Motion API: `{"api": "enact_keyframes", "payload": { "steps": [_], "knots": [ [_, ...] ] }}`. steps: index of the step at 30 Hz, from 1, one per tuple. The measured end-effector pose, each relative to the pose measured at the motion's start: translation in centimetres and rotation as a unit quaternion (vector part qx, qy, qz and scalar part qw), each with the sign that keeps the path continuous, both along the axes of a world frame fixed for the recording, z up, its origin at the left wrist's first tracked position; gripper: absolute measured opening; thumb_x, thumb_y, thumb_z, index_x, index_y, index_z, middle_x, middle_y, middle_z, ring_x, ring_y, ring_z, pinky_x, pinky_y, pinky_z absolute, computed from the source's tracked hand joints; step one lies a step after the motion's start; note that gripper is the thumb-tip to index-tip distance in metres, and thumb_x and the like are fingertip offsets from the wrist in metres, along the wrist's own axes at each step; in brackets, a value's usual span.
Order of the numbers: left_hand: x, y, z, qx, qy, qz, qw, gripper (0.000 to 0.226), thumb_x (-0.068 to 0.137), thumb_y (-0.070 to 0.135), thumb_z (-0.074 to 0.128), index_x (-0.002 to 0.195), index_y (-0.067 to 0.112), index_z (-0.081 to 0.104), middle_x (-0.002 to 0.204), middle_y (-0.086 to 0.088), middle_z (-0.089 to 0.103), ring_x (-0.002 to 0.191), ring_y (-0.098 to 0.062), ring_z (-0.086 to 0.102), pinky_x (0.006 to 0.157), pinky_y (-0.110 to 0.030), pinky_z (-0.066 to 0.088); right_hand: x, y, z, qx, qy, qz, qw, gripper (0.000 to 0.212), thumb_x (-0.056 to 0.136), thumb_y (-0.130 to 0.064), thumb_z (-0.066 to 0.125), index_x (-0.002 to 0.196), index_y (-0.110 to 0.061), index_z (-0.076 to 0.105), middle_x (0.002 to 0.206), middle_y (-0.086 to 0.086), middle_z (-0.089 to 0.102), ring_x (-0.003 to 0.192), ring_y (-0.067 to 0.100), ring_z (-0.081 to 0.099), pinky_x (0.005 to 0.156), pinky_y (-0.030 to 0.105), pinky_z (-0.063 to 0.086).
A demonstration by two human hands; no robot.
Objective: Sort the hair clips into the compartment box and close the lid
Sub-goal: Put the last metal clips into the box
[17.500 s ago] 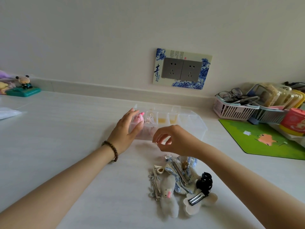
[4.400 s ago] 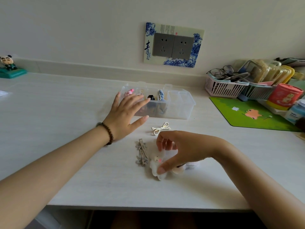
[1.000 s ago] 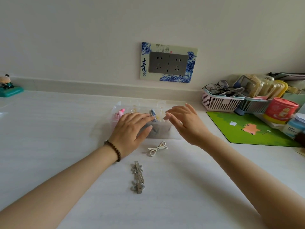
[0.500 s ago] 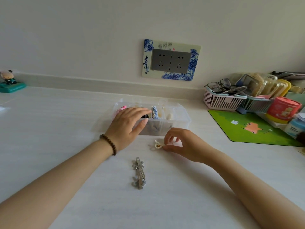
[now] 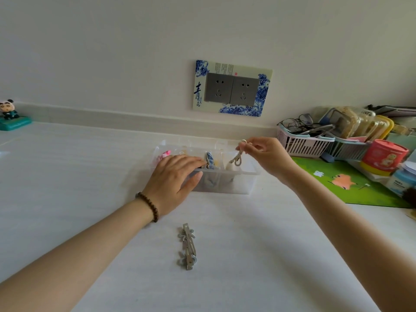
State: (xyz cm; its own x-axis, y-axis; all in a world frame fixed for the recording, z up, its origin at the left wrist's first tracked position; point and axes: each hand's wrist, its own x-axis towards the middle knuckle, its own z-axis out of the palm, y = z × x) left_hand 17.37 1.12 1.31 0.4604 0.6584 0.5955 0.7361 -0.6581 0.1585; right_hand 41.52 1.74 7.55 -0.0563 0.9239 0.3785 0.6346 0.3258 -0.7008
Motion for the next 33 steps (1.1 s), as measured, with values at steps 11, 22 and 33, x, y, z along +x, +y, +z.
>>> {"api": "enact_keyframes", "payload": {
  "steps": [11,22,33],
  "knots": [
    [0.0,0.3,-0.1,0.006,0.004,0.002,1.0,0.048,0.094,0.046,0.023,0.124,0.025,0.053,0.127,0.01,0.057,0.12,-0.01,0.047,0.103,-0.013,0.006,-0.4,1.3,-1.1,0.032,-0.141,0.0,0.989,0.031,0.094,-0.04,0.044,0.099,-0.022,0.07,0.103,-0.006,0.055,0.102,0.015,0.051,0.088,0.032,0.04],
    [-0.5,0.0,0.6,-0.033,-0.017,-0.005,0.999,0.044,0.093,0.04,0.028,0.124,0.024,0.055,0.133,0.005,0.053,0.125,-0.012,0.043,0.112,-0.036,0.018,-7.2,-7.9,-5.4,-0.12,-0.043,0.227,0.965,0.022,0.082,-0.04,0.065,0.09,-0.02,0.07,0.087,-0.006,0.066,0.073,0.004,0.052,0.069,0.016,0.041],
    [-1.8,-0.1,1.5,-0.072,-0.044,-0.053,0.995,0.039,0.095,0.036,0.032,0.122,0.019,0.056,0.128,0.001,0.058,0.123,-0.014,0.046,0.107,-0.025,0.024,-7.4,-8.2,-6.3,-0.121,-0.048,0.195,0.972,0.019,0.071,-0.023,0.079,0.087,-0.018,0.07,0.079,-0.008,0.062,0.062,-0.001,0.048,0.063,0.007,0.039]
  ]
}}
